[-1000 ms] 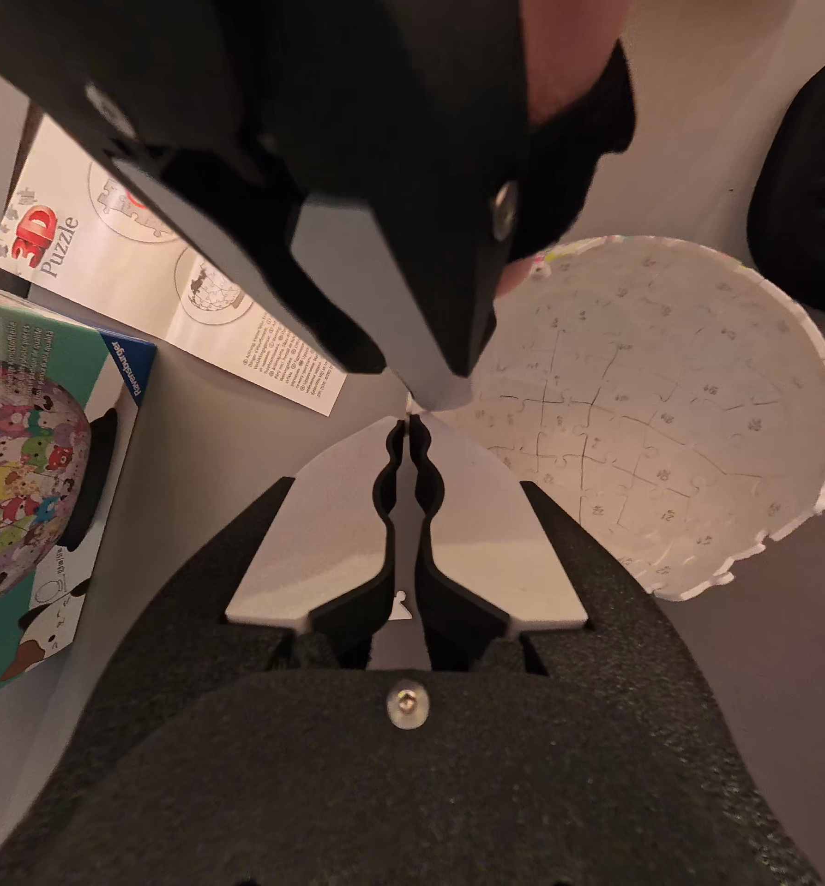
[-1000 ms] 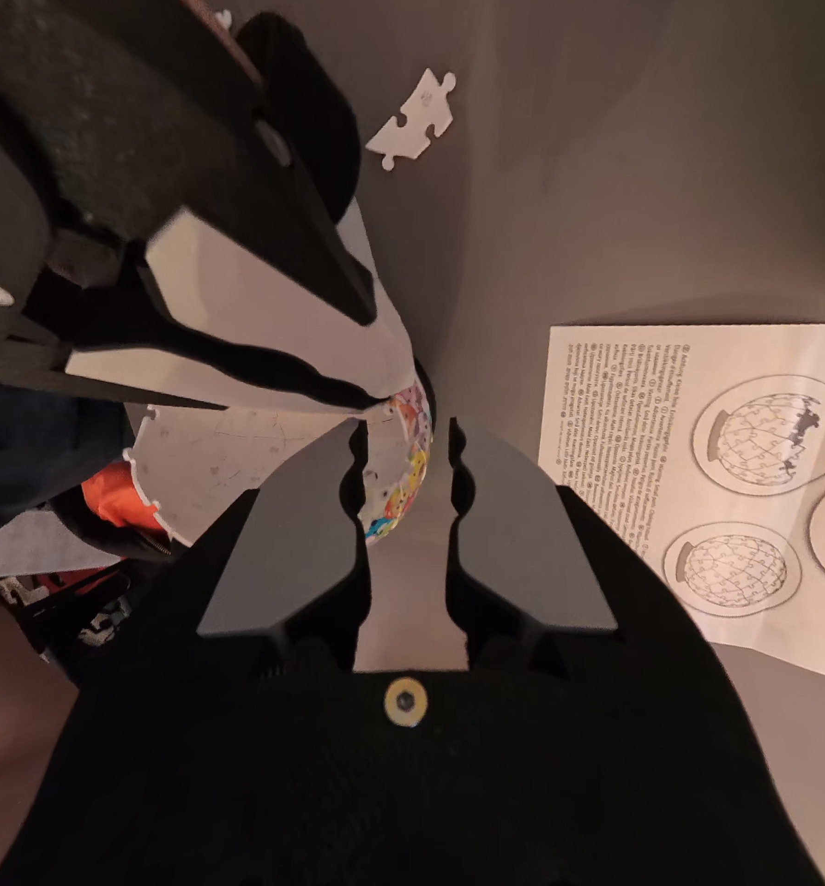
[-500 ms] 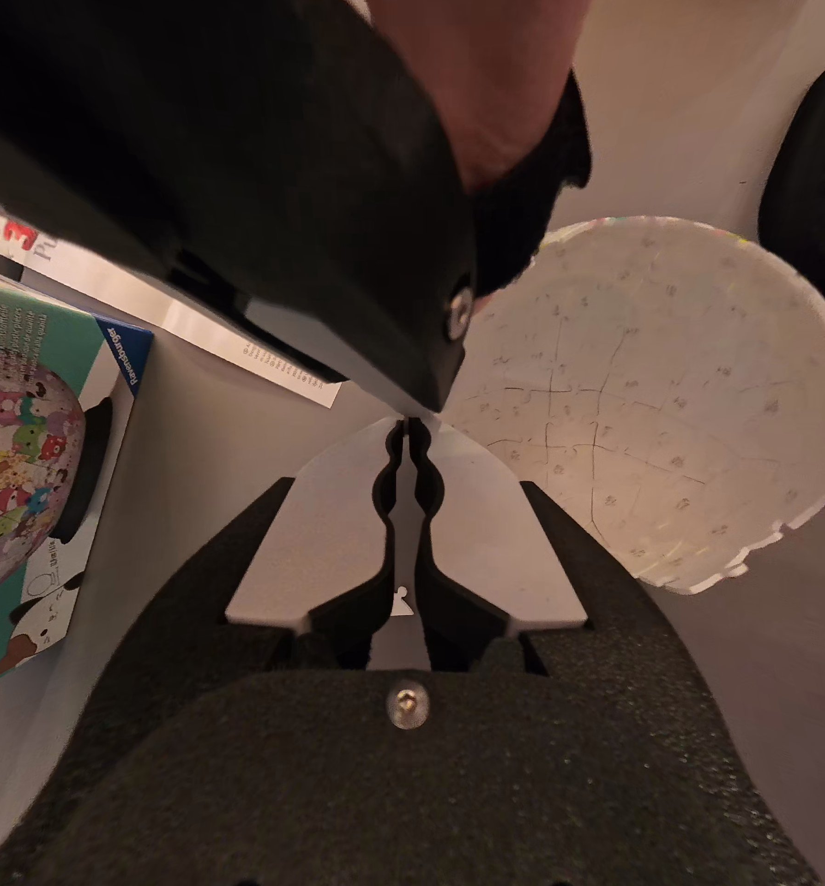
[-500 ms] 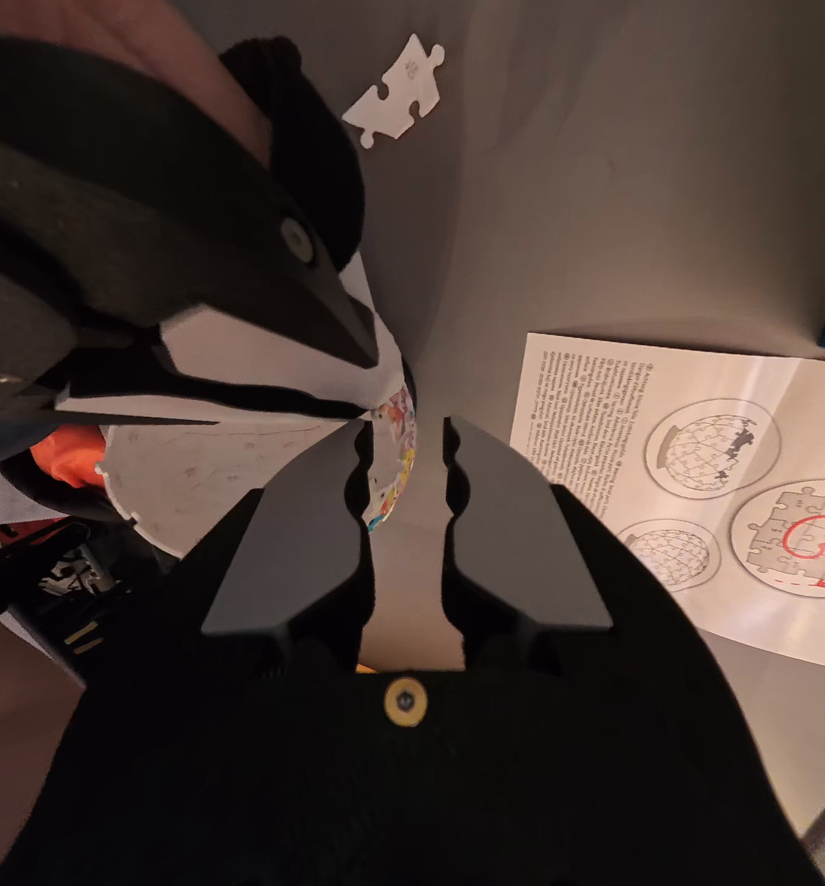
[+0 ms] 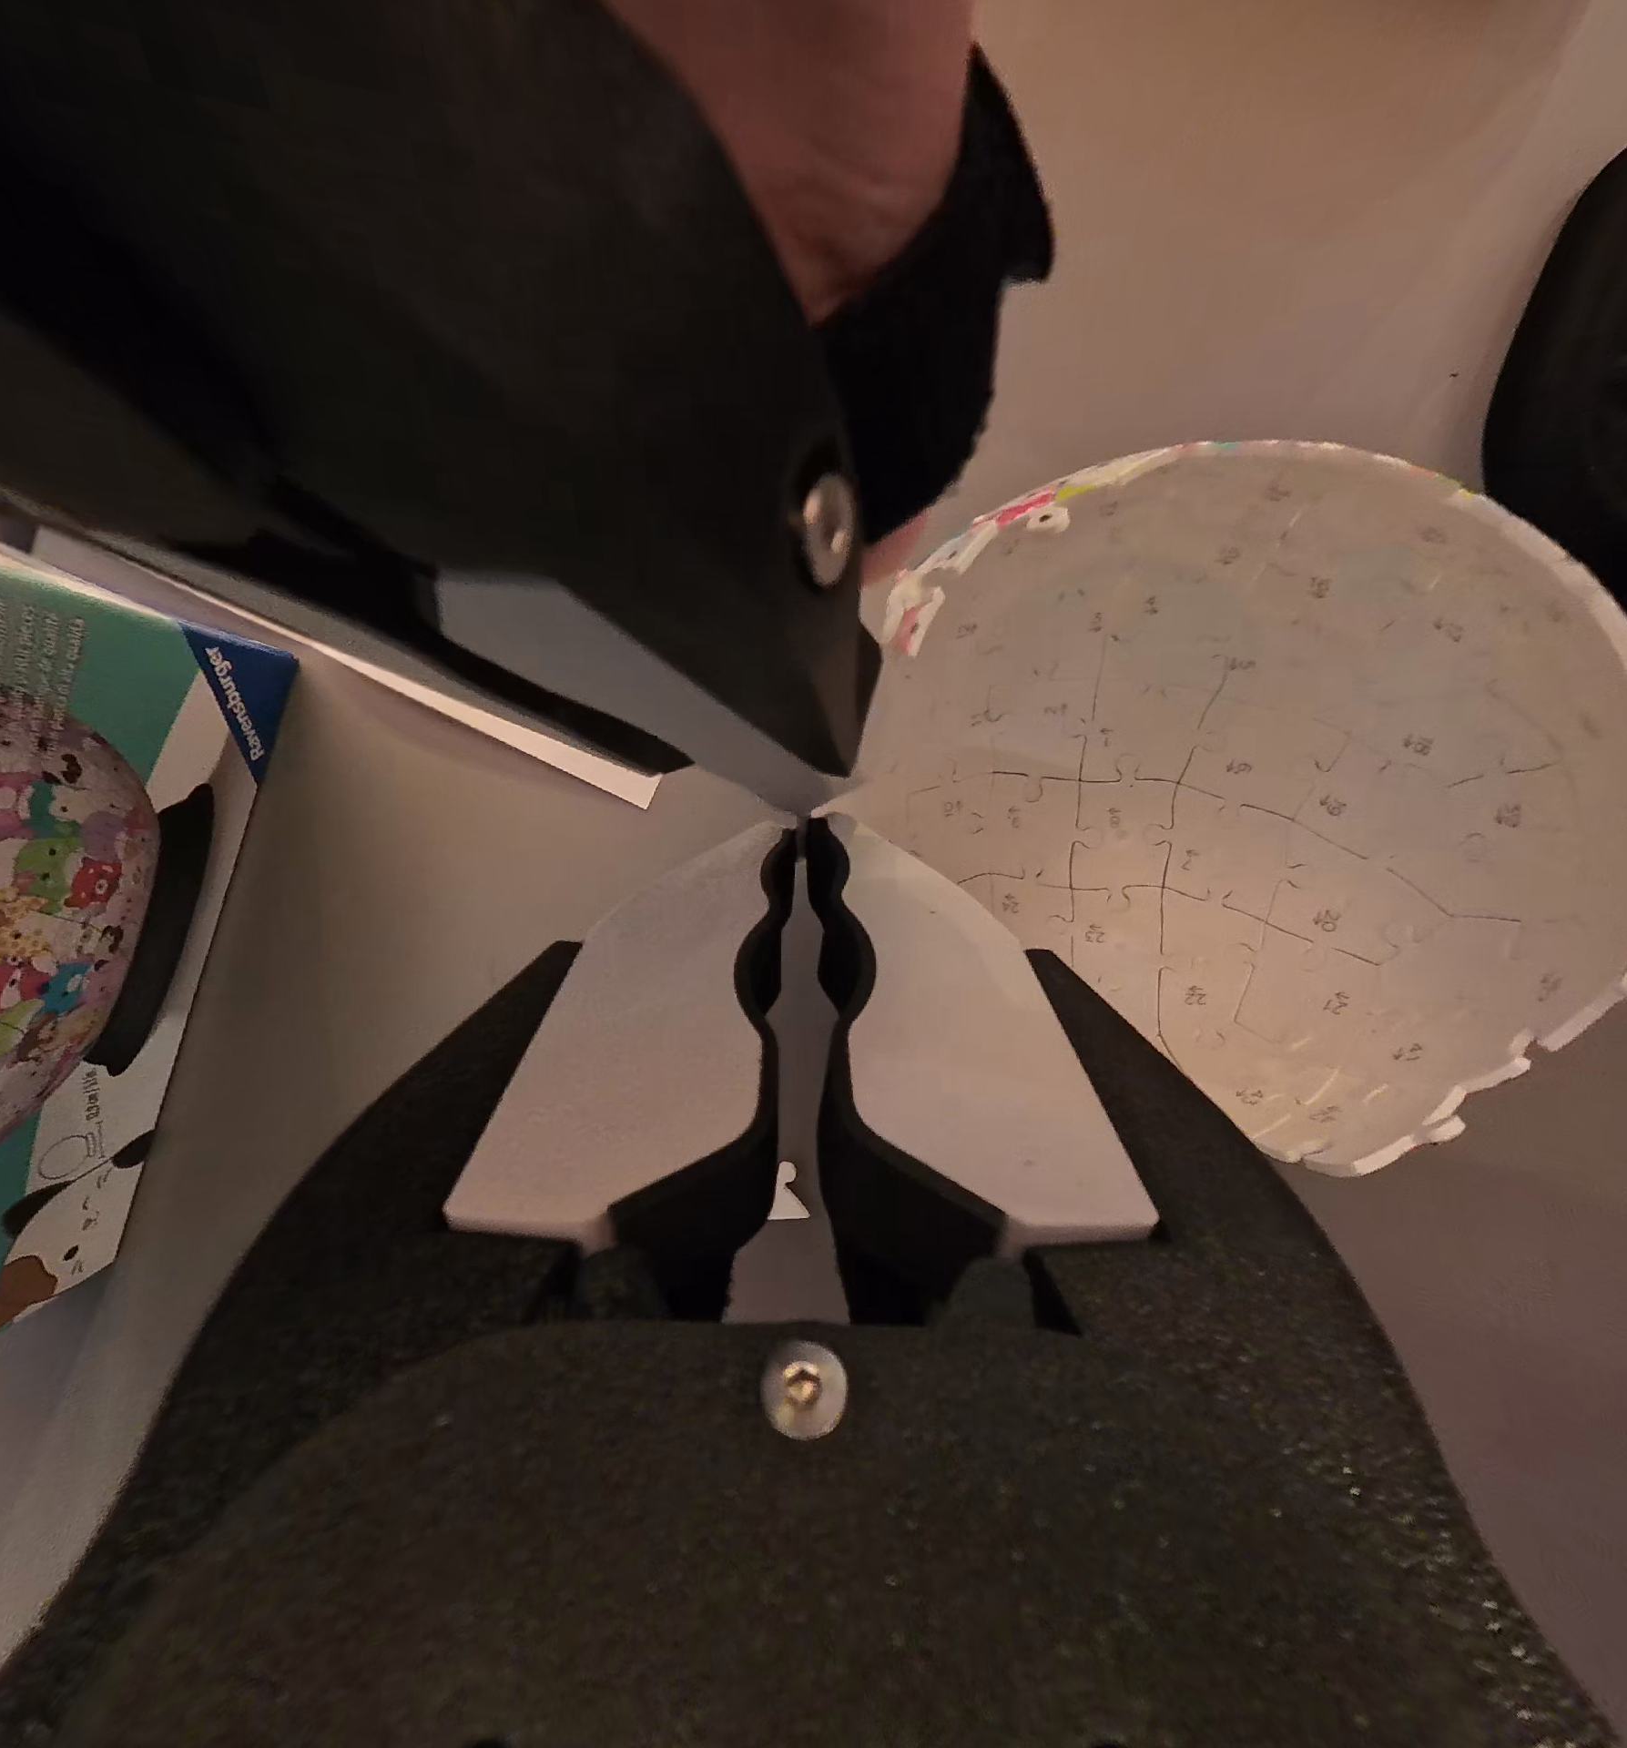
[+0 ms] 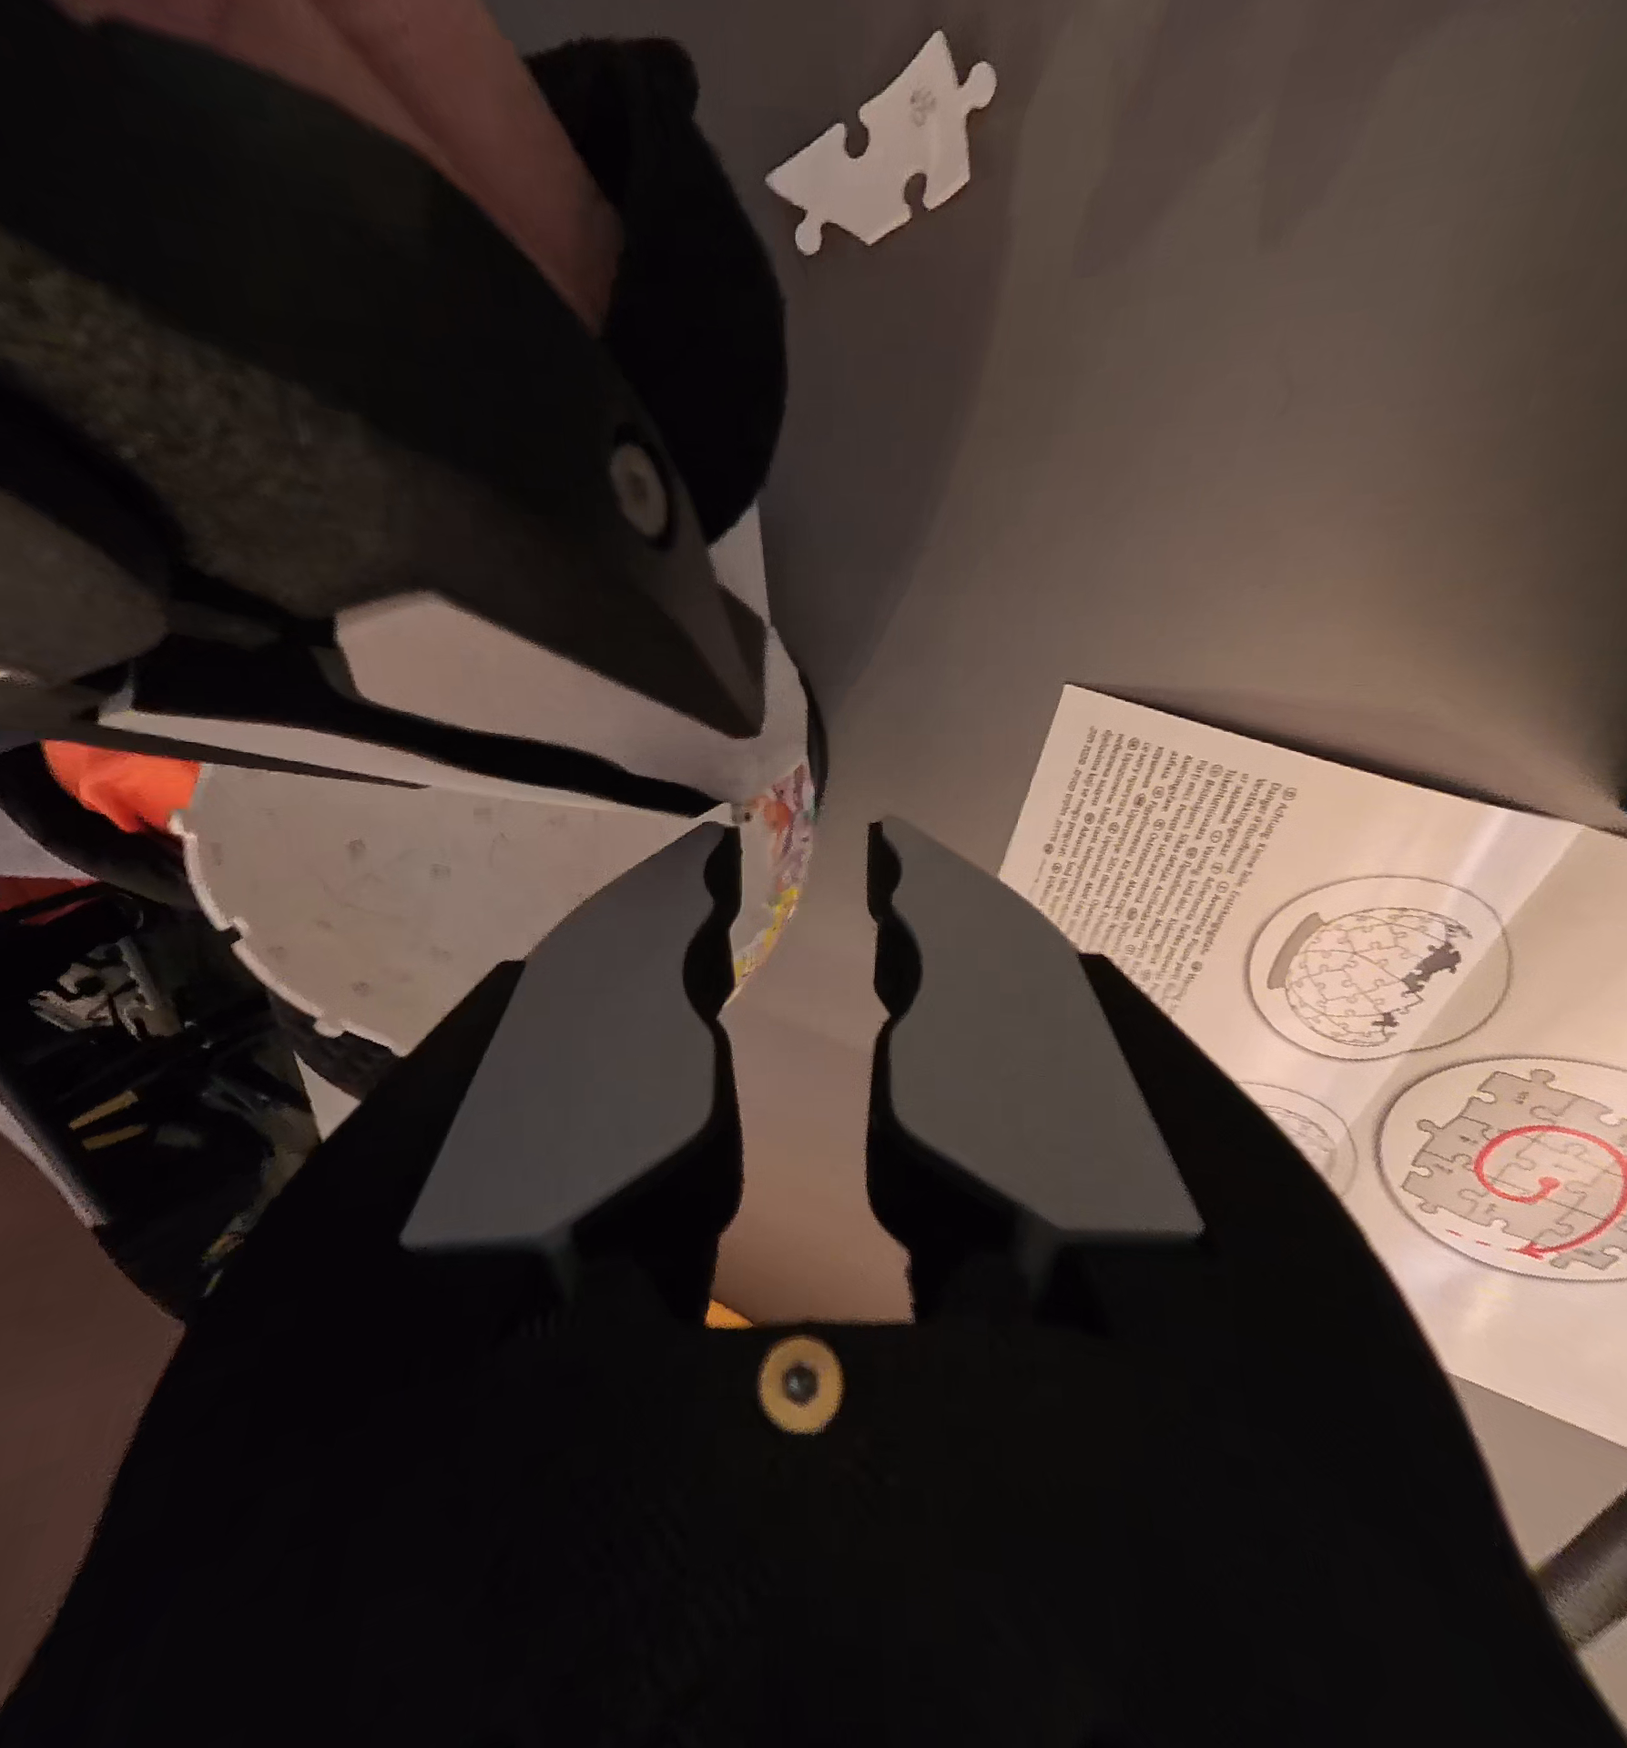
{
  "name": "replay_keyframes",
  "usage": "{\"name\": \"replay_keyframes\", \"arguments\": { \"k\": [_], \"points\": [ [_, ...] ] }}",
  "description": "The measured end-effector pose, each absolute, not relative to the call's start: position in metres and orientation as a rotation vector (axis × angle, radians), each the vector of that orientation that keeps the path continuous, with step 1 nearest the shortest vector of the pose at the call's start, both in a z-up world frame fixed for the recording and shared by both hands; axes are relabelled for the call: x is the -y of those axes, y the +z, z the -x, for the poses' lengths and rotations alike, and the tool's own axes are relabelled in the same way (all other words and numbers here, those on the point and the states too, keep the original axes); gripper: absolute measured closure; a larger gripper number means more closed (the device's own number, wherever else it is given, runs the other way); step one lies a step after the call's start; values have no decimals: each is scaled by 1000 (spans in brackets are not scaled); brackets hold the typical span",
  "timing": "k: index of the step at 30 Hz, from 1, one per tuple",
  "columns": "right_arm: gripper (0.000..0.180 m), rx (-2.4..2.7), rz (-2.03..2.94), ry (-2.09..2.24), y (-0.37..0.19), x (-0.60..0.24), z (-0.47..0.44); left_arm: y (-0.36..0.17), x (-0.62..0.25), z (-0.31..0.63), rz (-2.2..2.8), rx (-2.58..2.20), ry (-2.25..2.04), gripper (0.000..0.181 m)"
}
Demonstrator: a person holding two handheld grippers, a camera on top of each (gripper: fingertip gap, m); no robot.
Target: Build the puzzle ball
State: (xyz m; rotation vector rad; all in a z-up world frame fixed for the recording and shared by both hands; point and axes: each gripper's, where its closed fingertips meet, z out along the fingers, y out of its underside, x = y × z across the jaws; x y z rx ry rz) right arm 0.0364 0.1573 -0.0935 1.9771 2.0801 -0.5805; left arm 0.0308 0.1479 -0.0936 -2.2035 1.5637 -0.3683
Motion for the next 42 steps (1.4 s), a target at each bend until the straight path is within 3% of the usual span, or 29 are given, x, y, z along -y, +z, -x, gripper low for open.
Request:
{"name": "replay_keyframes", "arguments": {
  "k": [42],
  "points": [
    [166,-2065,-1771,-517,-103,-149,-36,-99,-148,-26,2290,-1492,-441,179]
  ]
}}
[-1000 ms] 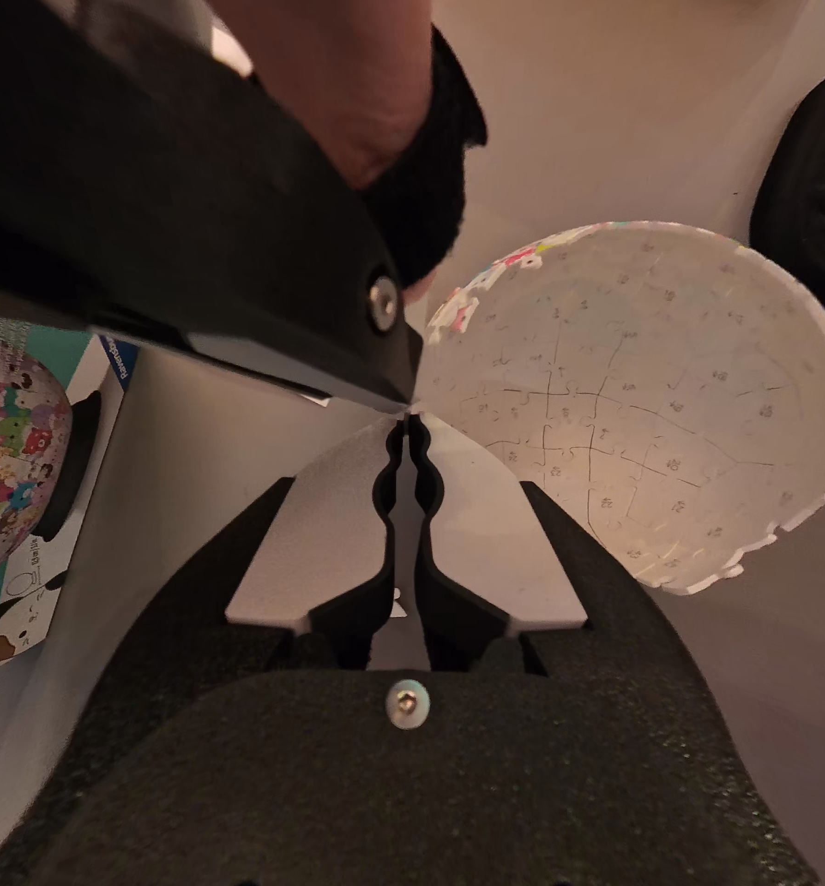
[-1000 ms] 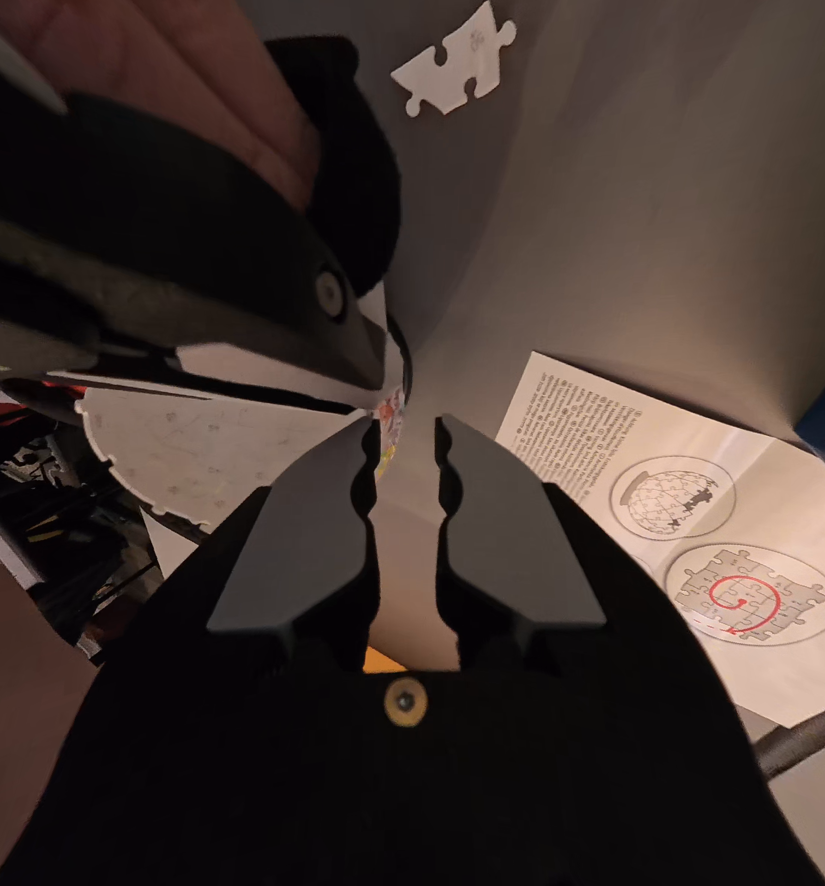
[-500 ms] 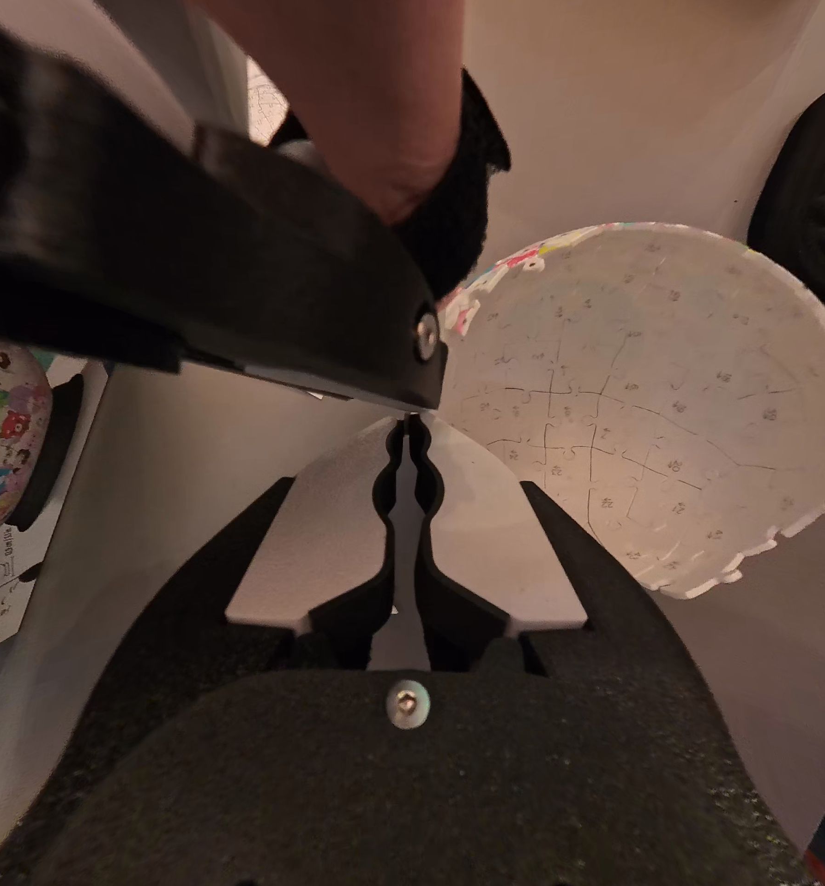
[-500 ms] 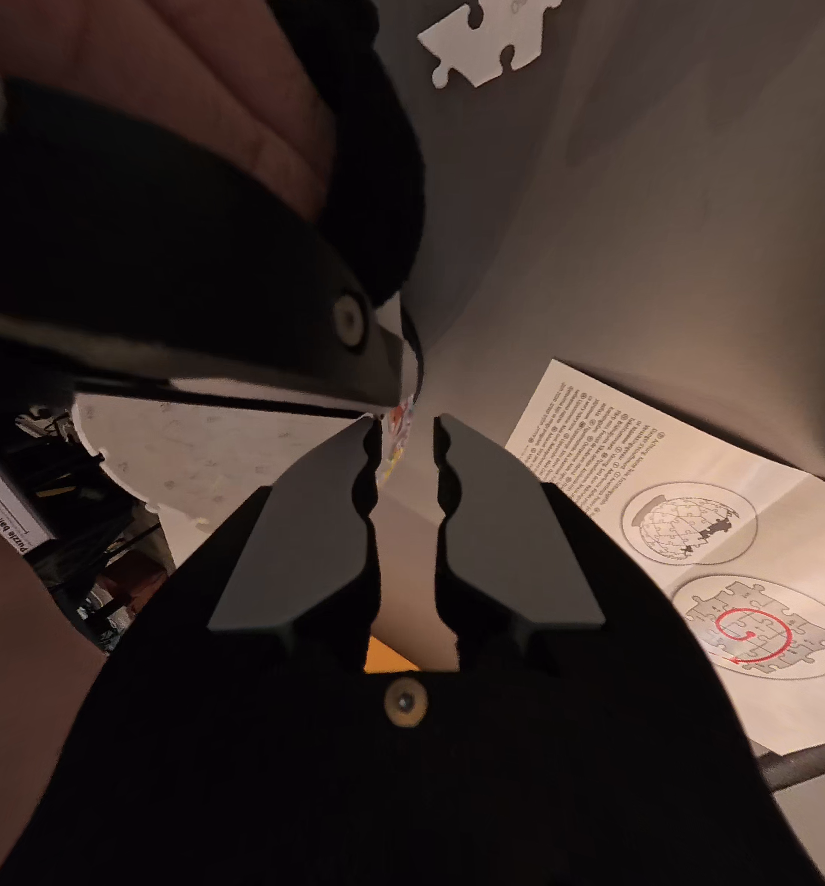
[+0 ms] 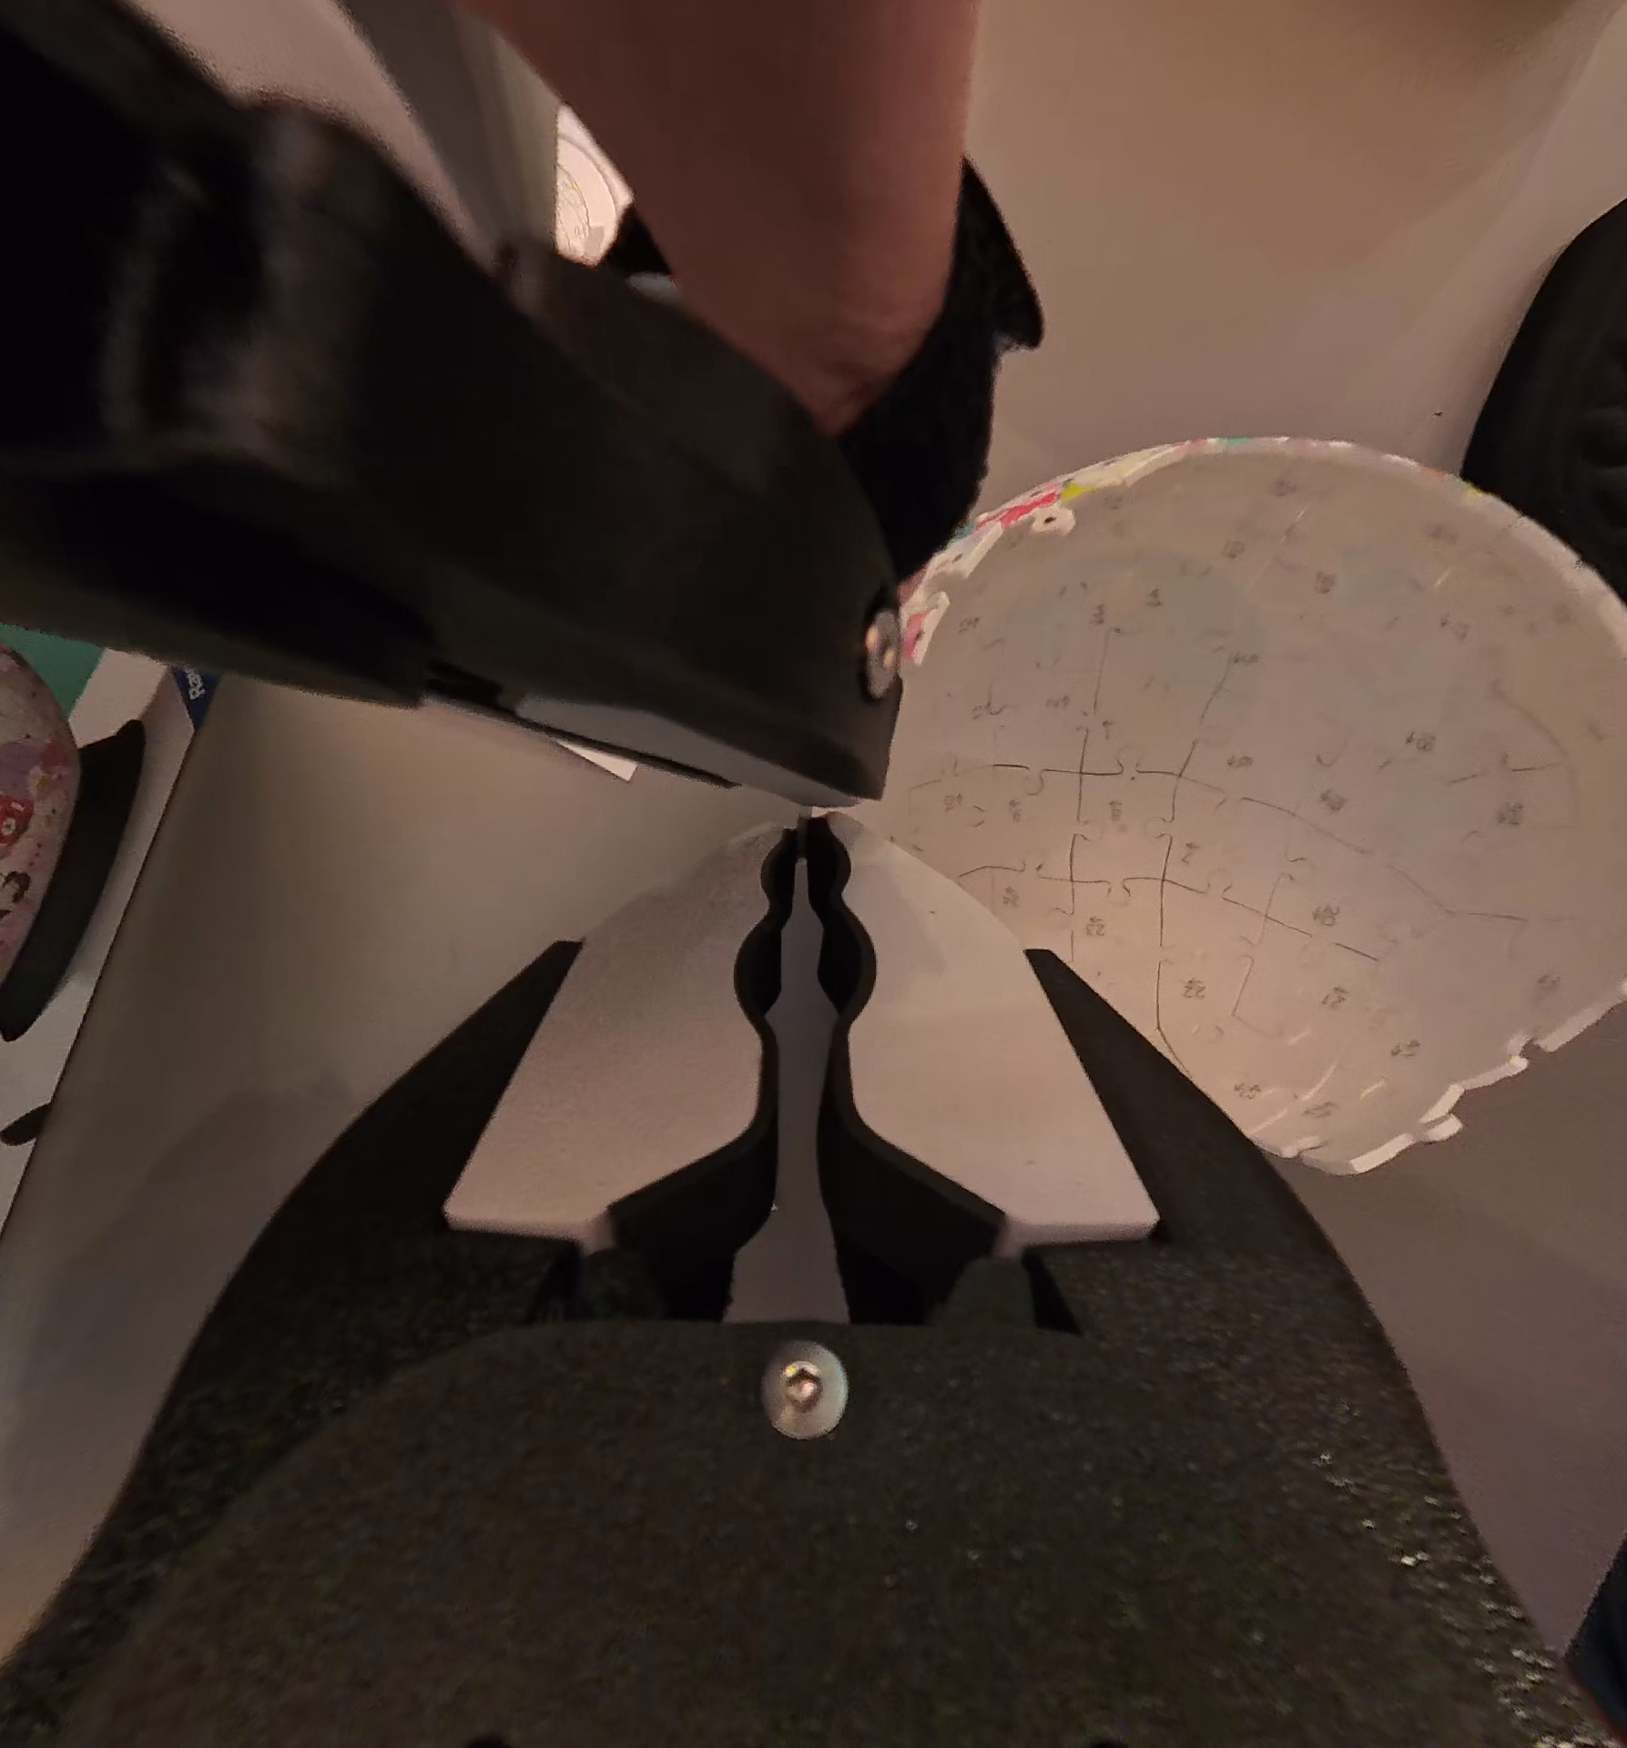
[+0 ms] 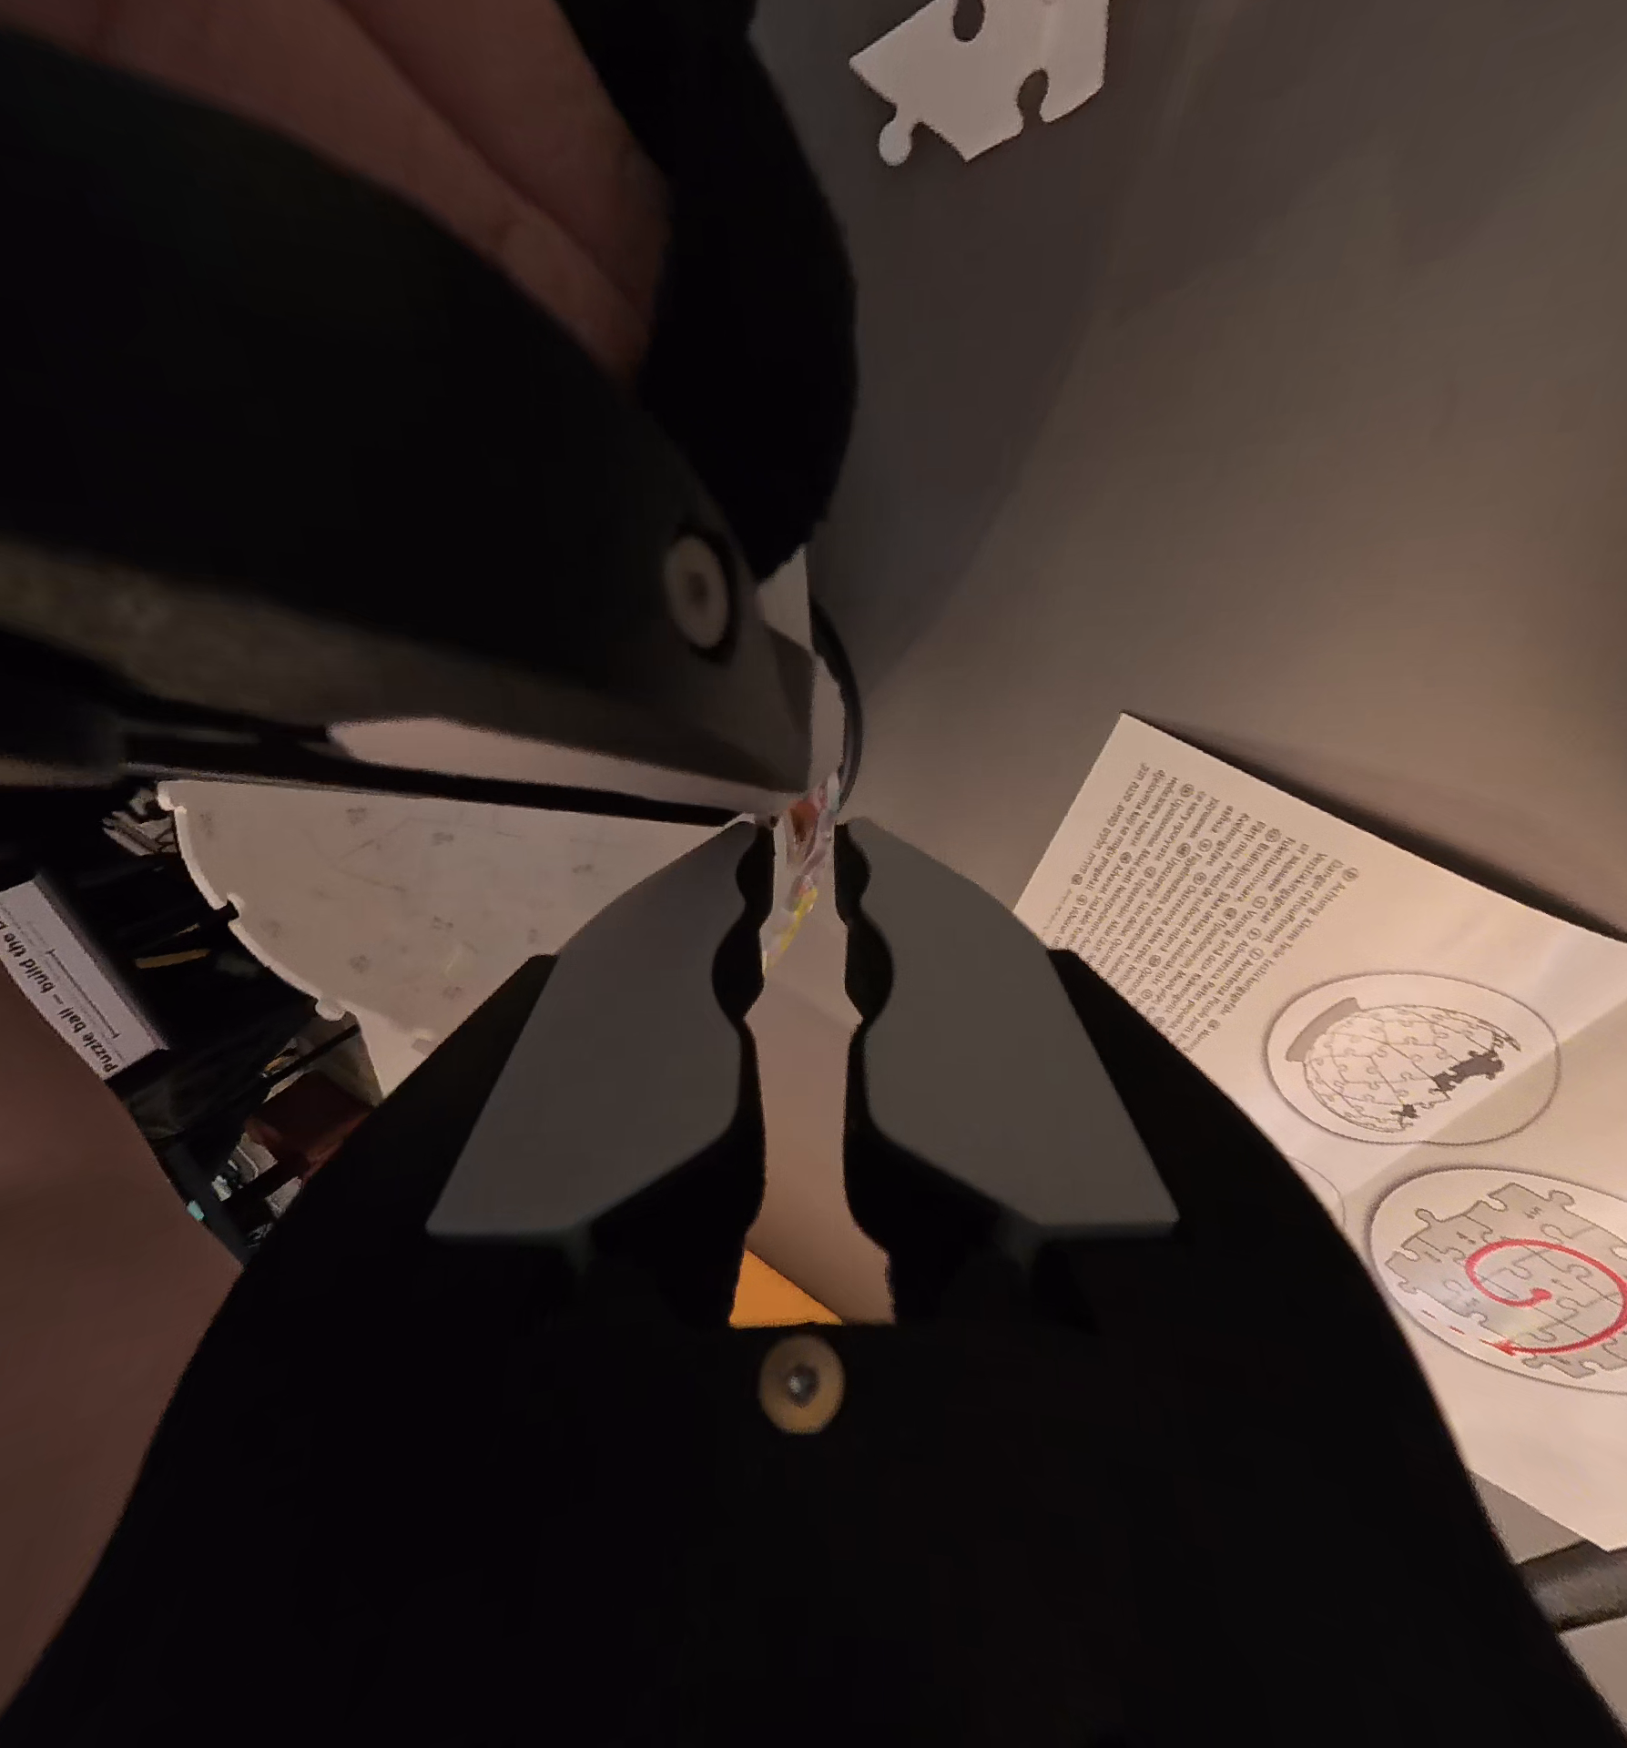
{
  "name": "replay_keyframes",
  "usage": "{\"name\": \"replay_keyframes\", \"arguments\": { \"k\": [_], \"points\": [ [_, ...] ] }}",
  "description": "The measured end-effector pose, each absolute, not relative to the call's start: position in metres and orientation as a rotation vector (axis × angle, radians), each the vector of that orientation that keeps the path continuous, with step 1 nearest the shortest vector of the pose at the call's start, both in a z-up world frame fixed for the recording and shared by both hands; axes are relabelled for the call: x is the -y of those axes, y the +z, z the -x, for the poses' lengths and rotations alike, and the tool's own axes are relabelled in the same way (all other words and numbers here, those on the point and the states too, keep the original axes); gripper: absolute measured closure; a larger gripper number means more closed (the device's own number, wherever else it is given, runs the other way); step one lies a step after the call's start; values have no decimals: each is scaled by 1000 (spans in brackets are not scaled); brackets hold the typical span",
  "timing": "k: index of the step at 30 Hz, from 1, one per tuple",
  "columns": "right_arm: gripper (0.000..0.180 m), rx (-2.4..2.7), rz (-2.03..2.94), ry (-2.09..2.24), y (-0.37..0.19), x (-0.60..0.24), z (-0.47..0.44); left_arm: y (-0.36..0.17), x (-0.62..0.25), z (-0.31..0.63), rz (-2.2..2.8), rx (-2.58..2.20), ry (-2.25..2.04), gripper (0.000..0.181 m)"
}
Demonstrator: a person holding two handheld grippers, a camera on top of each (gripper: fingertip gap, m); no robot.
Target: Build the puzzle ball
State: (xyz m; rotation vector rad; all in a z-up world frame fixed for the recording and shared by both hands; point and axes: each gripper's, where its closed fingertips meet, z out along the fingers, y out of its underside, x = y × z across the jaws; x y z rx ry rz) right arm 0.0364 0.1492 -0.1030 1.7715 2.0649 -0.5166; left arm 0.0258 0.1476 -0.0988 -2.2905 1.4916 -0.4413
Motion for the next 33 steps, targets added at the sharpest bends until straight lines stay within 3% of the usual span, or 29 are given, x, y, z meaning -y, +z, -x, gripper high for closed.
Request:
{"name": "replay_keyframes", "arguments": {
  "k": [16,33],
  "points": [
    [176,-2128,-1796,-426,-106,-152,-33,-102,-150,-21,2305,-1499,-415,177],
    [174,-2137,-1786,-387,-107,-149,-33,-103,-148,-21,2297,-1519,-376,178]
  ]
}}
